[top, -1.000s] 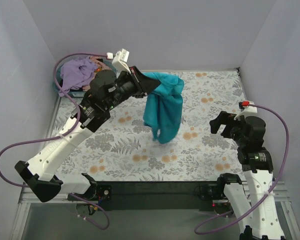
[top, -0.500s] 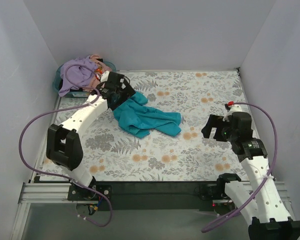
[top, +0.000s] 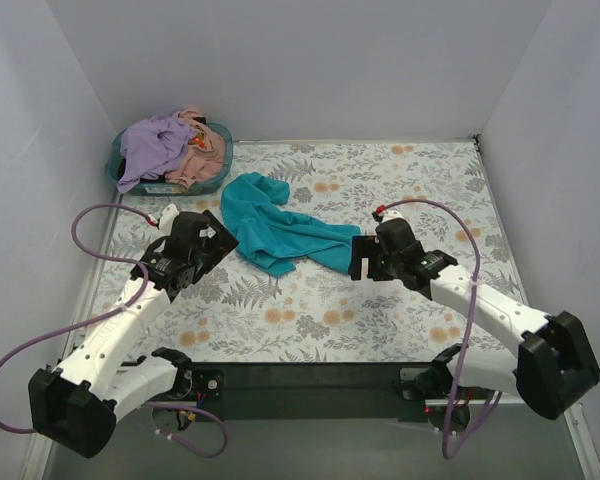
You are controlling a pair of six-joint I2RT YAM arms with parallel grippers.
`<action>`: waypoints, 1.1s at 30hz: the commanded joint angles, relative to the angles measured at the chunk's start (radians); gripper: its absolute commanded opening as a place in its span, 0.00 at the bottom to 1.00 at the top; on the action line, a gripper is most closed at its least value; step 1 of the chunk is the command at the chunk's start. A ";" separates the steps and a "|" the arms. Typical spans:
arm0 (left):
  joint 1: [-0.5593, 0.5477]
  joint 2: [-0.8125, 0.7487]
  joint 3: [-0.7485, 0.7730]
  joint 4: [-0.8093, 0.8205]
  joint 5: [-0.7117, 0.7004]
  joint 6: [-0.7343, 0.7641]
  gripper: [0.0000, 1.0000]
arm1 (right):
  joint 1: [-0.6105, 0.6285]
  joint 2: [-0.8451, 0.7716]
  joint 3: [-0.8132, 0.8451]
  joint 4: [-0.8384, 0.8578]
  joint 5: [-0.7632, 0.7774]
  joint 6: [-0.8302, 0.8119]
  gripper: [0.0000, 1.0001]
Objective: Fold and stack the t-shirts
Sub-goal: Move the tshirt to the center of the board, then flatten the tshirt out
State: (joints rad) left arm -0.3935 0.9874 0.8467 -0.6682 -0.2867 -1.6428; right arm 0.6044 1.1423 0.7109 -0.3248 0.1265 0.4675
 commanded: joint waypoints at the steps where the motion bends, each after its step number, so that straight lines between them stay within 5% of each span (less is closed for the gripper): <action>1: 0.001 0.010 -0.049 0.013 0.079 -0.006 0.98 | 0.012 0.119 0.068 0.159 0.062 0.043 0.92; 8: -0.001 0.019 -0.161 0.162 0.282 -0.011 0.98 | 0.012 0.362 0.148 0.208 0.134 0.048 0.75; 9: 0.001 0.036 -0.173 0.179 0.291 -0.011 0.98 | 0.012 0.381 0.157 0.214 0.139 0.046 0.44; 10: -0.002 0.048 -0.187 0.199 0.332 -0.012 0.98 | 0.012 0.411 0.163 0.219 0.147 0.045 0.32; 15: -0.057 0.115 -0.199 0.242 0.345 -0.023 0.98 | 0.009 0.435 0.191 0.234 0.189 0.019 0.02; 25: -0.267 0.342 -0.081 0.283 0.170 -0.071 0.98 | -0.008 0.220 0.114 0.219 0.249 0.003 0.01; 33: -0.338 0.589 0.098 0.182 -0.017 -0.095 0.77 | -0.023 0.180 0.081 0.199 0.249 0.000 0.01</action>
State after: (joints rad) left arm -0.7082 1.5436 0.8780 -0.4305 -0.1703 -1.7226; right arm 0.5888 1.3407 0.8116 -0.1246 0.3424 0.4721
